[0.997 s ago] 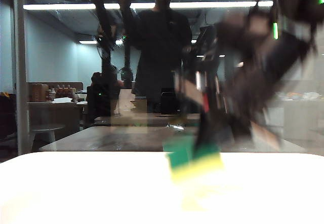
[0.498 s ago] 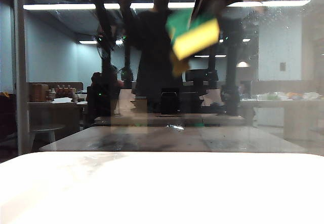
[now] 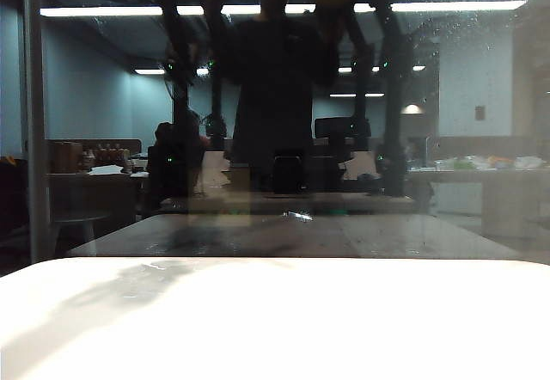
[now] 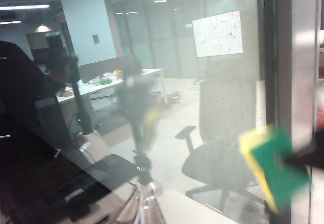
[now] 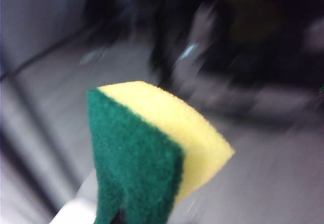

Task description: Reach upward to find where there is water on the glass, pick up the sponge from the table, dry the water, and finally place the sponge back on the table.

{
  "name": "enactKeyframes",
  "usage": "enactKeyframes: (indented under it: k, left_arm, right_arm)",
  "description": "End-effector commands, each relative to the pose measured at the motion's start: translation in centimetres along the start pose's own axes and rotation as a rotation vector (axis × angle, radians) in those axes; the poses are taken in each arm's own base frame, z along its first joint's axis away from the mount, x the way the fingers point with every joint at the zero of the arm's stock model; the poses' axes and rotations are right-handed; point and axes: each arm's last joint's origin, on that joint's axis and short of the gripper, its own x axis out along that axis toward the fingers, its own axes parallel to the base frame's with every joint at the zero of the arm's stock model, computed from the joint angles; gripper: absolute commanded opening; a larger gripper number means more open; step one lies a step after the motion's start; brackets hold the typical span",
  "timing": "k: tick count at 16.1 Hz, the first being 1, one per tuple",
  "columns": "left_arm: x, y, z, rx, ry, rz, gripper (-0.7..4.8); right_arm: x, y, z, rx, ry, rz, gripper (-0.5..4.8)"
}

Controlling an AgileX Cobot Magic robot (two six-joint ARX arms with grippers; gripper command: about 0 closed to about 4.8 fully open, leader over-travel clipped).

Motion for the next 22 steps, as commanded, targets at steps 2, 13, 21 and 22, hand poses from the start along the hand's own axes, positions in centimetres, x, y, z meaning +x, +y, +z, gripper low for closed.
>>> enactKeyframes:
  k: [2, 13, 21, 22]
  left_arm:
    - [-0.2, -0.2, 0.4, 0.008, -0.011, 0.000, -0.05]
    - [-0.2, -0.2, 0.0, -0.022, 0.018, 0.000, -0.05]
    - [-0.2, -0.2, 0.0, -0.013, 0.016, 0.002, -0.05]
    - [-0.2, -0.2, 0.0, -0.015, 0.018, 0.002, -0.05]
  right_arm:
    - [-2.2, -2.0, 4.5, -0.031, -0.175, -0.075, -0.06]
    - [4.5, -6.4, 9.6, -0.096, -0.434, -0.040, -0.06]
    - [4.9, -10.5, 9.6, -0.098, -0.450, -0.149, -0.06]
    - [4.2, -11.8, 9.7, -0.089, -0.436, -0.188, -0.06]
